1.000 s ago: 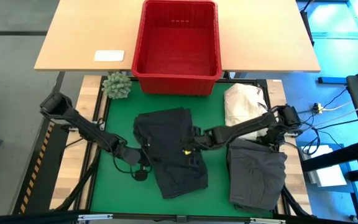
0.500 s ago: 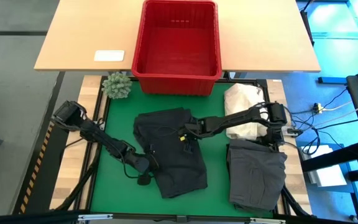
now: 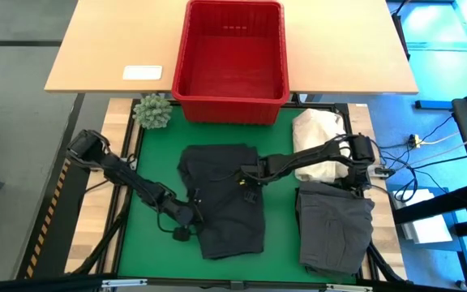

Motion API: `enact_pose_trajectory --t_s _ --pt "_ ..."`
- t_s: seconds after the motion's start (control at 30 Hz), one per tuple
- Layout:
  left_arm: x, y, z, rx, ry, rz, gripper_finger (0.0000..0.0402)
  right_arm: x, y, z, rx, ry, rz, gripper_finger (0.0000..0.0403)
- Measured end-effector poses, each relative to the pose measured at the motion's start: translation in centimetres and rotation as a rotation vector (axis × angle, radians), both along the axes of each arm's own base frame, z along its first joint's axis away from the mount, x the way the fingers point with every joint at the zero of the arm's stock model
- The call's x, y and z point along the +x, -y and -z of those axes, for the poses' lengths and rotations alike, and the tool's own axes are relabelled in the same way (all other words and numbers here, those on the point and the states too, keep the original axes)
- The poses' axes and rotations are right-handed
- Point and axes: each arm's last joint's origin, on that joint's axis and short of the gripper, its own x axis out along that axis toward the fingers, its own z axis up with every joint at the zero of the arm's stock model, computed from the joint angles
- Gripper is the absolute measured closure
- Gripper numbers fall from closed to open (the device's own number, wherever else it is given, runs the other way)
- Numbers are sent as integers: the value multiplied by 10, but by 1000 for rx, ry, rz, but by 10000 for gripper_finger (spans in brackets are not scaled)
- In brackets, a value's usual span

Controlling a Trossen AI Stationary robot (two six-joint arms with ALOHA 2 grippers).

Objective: Fold laundry
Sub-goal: Fold the gray short

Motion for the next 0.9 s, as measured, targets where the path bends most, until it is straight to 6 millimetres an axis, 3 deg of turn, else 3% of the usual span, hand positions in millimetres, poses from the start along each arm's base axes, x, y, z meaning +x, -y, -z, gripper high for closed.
enact_pose_trajectory --t_s 0.4,0.7,0.9 --pt "-17 -11 -13 124 -70 25 401 -5 -40 0 66 1 -26 400" --pt "-20 -15 -34 147 30 -25 401 -2 -38 -8 8 77 -18 400" --pt "-19 -15 -37 142 53 -44 401 -1 -39 -12 30 90 -45 400"
